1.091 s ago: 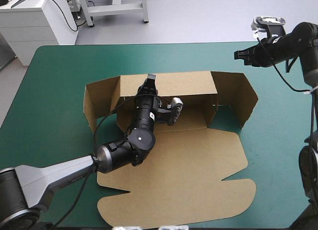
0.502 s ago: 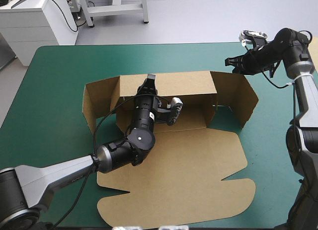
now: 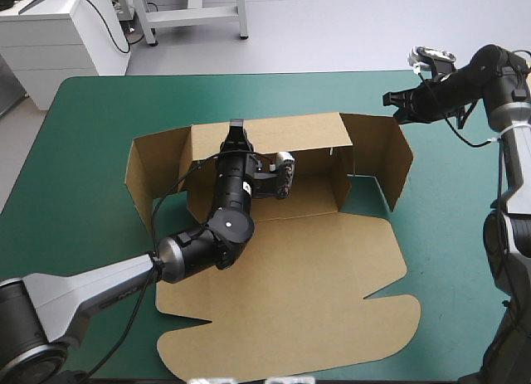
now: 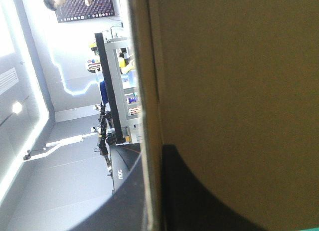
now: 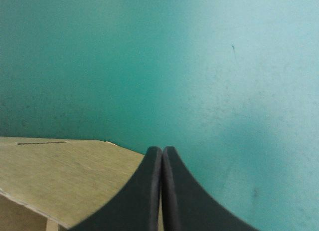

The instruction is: Fold the box

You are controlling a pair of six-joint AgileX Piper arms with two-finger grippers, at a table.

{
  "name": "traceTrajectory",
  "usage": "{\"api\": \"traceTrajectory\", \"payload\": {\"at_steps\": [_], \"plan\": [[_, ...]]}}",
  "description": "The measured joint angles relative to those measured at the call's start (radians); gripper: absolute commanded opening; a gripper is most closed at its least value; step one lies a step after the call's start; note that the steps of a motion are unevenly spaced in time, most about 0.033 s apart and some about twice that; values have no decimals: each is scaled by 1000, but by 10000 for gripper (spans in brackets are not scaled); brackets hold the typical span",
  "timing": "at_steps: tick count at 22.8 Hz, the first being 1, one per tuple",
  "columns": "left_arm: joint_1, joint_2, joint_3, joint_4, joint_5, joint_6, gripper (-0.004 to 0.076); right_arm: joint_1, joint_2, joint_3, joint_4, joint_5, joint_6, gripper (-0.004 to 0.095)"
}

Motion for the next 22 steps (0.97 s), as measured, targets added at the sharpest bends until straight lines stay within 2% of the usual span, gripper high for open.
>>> {"api": "traceTrajectory", "payload": {"at_steps": [4,10,15,22], "plan": [[0,0,0,0,0,-7,-8,1,25,0,70,-56,-5,-21],[0,1,0,0,2,-8,-8,1,28,25,97,2,-68,-21],[0,1,0,0,30,-8,-8,1,-38,173,189,2,-155,-19],[0,1,0,0,33,-77,-8,1,-116,290,228,-30,-205,-19]]}}
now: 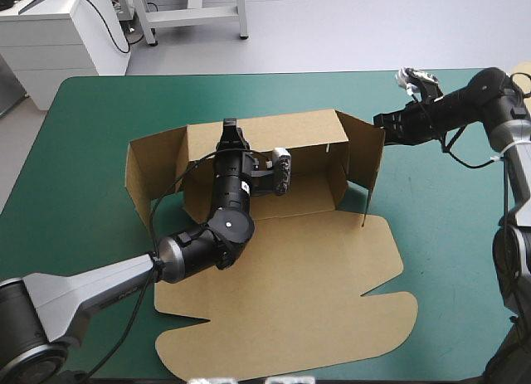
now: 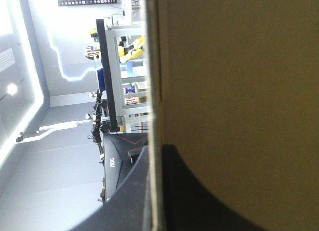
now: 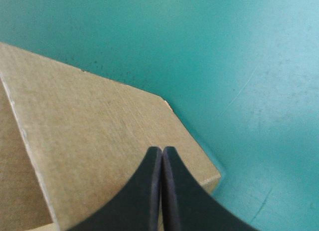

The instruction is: Fold the box

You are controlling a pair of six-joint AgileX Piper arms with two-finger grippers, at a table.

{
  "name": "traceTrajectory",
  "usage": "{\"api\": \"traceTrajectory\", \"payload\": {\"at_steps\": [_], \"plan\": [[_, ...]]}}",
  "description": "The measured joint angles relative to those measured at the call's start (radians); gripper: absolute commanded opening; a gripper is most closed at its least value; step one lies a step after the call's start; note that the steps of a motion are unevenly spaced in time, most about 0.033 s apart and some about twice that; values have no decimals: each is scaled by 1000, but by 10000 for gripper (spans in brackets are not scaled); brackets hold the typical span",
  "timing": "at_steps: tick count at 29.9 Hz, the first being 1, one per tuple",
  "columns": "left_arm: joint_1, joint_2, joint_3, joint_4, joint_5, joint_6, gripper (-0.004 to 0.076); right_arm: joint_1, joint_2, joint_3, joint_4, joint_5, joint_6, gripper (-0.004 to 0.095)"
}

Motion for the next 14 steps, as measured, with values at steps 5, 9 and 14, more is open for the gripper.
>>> {"api": "traceTrajectory", "payload": {"at_steps": [5,9,14], "plan": [[0,0,0,0,-3,-13,-8,0,-81,215,117,-125,-183,-19],[0,0,0,0,-3,-14,-8,1,-164,445,305,-264,-485,-19],[0,0,0,0,-3,-15,-8,2,-246,662,571,-354,-932,-19]]}}
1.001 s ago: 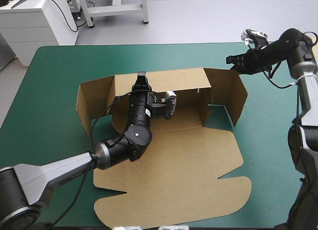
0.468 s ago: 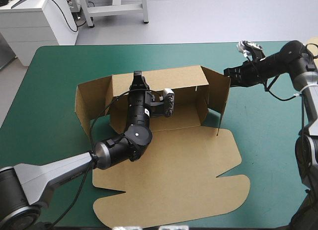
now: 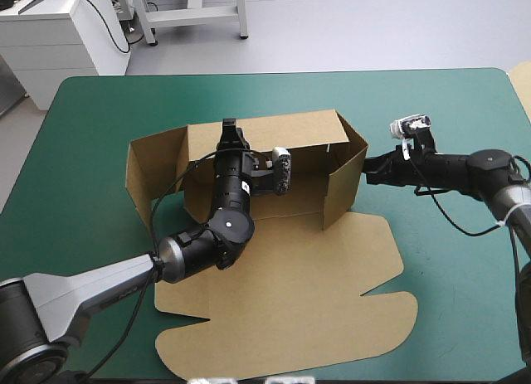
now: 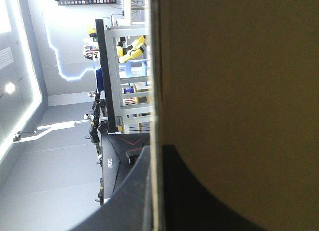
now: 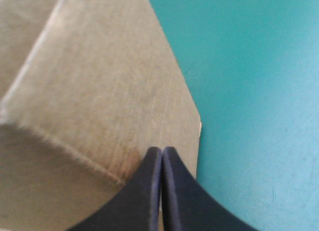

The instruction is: Fold the box

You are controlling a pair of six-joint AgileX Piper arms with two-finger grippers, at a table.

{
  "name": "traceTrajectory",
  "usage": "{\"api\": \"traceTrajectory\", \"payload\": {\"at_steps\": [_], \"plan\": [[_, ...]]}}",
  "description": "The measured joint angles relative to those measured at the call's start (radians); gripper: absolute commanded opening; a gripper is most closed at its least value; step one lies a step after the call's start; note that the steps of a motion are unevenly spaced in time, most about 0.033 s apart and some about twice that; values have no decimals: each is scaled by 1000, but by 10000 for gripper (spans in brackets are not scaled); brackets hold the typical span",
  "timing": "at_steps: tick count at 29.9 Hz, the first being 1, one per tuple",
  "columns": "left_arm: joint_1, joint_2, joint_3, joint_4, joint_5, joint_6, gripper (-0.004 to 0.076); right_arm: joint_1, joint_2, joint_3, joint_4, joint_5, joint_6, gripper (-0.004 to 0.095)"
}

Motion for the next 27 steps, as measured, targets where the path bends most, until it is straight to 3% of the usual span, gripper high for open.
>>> {"api": "traceTrajectory", "payload": {"at_steps": [4,10,19,27], "plan": [[0,0,0,0,0,0,-8,0,-41,44,37,-6,-198,-4],[0,0,0,0,0,0,-8,0,-46,45,-62,28,-247,170],[1,0,0,0,0,-1,-8,0,-46,46,-99,37,-284,675],[1,0,0,0,0,-1,-8,0,-46,46,-99,-72,-349,710]]}}
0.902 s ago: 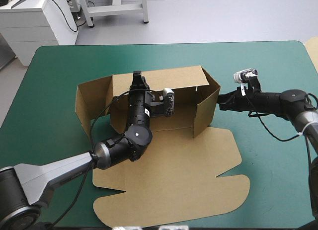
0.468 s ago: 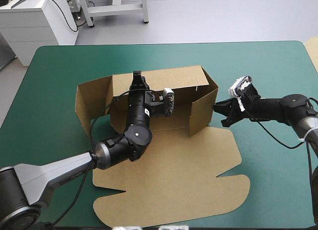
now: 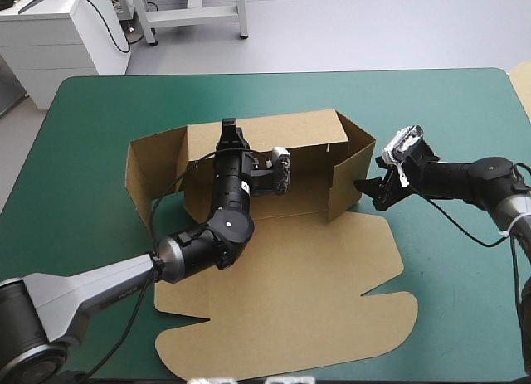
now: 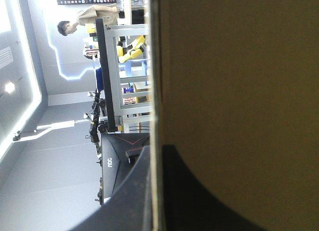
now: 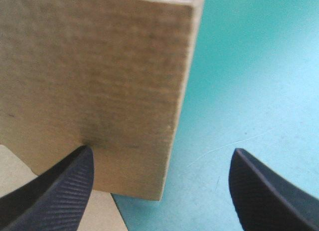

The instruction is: Fold the box

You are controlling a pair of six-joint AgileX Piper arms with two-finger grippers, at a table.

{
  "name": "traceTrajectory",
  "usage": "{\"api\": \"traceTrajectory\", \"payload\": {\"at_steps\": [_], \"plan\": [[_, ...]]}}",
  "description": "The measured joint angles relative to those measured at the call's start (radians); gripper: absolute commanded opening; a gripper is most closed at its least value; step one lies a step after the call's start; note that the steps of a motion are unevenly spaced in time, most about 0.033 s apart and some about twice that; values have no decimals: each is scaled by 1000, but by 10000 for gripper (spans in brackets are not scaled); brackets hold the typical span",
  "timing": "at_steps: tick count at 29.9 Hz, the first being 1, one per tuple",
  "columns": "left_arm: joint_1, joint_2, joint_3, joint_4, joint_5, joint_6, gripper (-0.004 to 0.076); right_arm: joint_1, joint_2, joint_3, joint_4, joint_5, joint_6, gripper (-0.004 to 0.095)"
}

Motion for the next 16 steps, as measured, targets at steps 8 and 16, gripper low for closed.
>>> {"api": "traceTrajectory", "payload": {"at_steps": [8,16], "plan": [[0,0,0,0,0,0,-8,19,24,0,128,36,-118,709],[0,0,0,0,0,0,-8,138,38,0,133,-22,-61,580]]}}
